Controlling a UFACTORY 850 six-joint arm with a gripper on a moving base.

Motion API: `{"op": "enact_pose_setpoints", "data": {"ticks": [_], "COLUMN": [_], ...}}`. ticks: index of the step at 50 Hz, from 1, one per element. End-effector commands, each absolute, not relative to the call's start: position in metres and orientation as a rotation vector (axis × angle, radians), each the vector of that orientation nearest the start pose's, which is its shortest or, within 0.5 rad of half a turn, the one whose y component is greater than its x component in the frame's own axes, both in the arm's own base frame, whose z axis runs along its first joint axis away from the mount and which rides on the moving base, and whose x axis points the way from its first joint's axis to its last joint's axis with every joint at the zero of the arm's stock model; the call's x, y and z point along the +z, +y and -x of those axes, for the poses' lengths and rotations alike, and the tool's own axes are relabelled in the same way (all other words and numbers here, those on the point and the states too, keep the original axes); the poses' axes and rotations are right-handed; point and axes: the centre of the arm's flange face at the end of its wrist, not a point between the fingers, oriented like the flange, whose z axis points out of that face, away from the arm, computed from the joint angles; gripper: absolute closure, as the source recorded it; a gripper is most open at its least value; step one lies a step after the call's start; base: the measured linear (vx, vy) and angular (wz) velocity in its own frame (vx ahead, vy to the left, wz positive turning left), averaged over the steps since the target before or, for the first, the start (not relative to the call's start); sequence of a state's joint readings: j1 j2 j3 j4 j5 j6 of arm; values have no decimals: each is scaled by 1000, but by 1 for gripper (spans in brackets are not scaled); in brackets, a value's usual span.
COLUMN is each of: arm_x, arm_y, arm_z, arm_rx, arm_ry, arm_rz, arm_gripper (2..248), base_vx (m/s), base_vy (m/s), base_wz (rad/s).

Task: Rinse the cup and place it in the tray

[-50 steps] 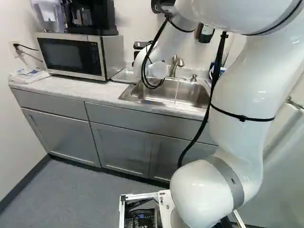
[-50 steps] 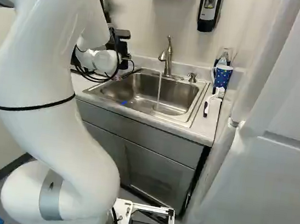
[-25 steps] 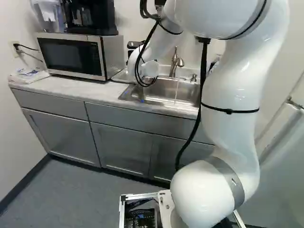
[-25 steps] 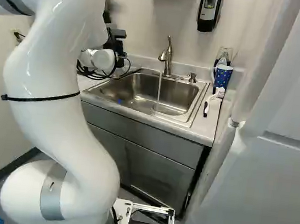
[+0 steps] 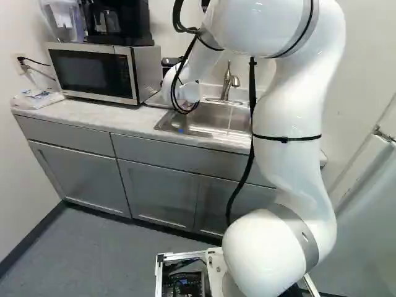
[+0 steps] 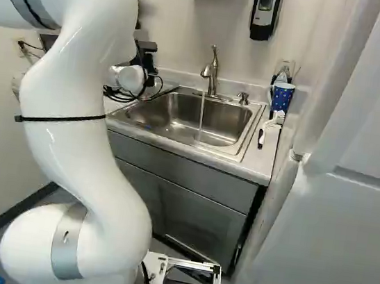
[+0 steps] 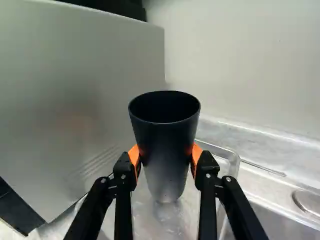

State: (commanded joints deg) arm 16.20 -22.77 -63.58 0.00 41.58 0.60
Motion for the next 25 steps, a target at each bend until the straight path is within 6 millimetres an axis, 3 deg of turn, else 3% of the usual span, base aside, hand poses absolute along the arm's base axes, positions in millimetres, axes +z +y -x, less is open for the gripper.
{"op": "enact_pose_setpoints", "data": {"ticks": [16, 25], "arm_x": [471, 471], "arm_y": [177, 177], "arm_z": [-608, -608], "arm_rx": [-1916, -1916], "arm_ry": [-304, -304], "arm_rz": [2223, 2223], "arm_gripper": [130, 130], "base_vx": [0, 0], "base_vy": [0, 0], "base_wz": [0, 0]}}
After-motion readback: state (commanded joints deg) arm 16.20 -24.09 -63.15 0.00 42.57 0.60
